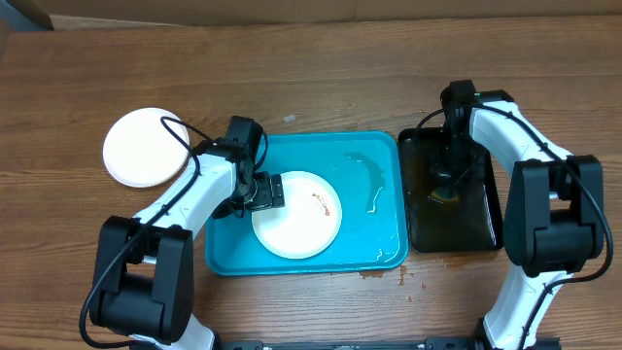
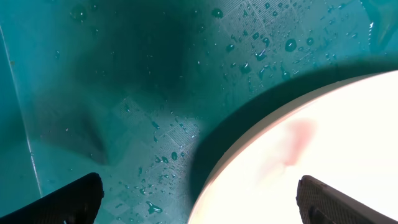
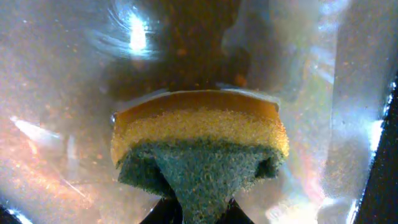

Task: Clean dirty plates on tray and stack at the side
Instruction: 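Grasp the yellow-green sponge with the right gripper and dip it in water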

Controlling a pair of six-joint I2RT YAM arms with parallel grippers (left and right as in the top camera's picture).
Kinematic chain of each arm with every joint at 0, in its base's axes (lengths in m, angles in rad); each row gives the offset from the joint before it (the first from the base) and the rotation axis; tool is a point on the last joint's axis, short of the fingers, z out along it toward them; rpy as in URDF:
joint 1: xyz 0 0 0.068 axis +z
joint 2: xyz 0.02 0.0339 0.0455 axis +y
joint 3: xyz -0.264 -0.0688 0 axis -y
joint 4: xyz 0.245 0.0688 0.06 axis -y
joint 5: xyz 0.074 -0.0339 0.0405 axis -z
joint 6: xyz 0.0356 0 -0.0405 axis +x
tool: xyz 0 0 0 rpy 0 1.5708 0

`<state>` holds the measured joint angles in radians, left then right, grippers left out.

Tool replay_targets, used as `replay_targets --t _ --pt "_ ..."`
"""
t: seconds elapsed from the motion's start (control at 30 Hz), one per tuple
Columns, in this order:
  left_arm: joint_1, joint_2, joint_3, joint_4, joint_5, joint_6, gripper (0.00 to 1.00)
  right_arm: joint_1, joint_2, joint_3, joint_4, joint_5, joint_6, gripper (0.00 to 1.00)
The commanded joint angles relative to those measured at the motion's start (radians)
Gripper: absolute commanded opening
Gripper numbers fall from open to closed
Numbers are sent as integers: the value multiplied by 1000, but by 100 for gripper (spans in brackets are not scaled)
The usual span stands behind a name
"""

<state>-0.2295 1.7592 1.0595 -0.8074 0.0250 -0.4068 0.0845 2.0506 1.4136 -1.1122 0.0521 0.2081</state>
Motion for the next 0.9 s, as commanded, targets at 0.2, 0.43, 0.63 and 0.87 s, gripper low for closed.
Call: replay_targets --t 0.2,0.43,0.63,0.87 --pt "3 2 17 1 -6 19 100 -10 -13 -4 0 10 2 12" --pt "3 2 17 1 -6 19 100 -10 -13 -4 -2 10 2 12" --pt "3 2 17 1 -6 19 100 -10 -13 -4 0 10 2 13" --pt "3 2 17 1 -6 19 100 -10 -13 -4 0 10 2 13"
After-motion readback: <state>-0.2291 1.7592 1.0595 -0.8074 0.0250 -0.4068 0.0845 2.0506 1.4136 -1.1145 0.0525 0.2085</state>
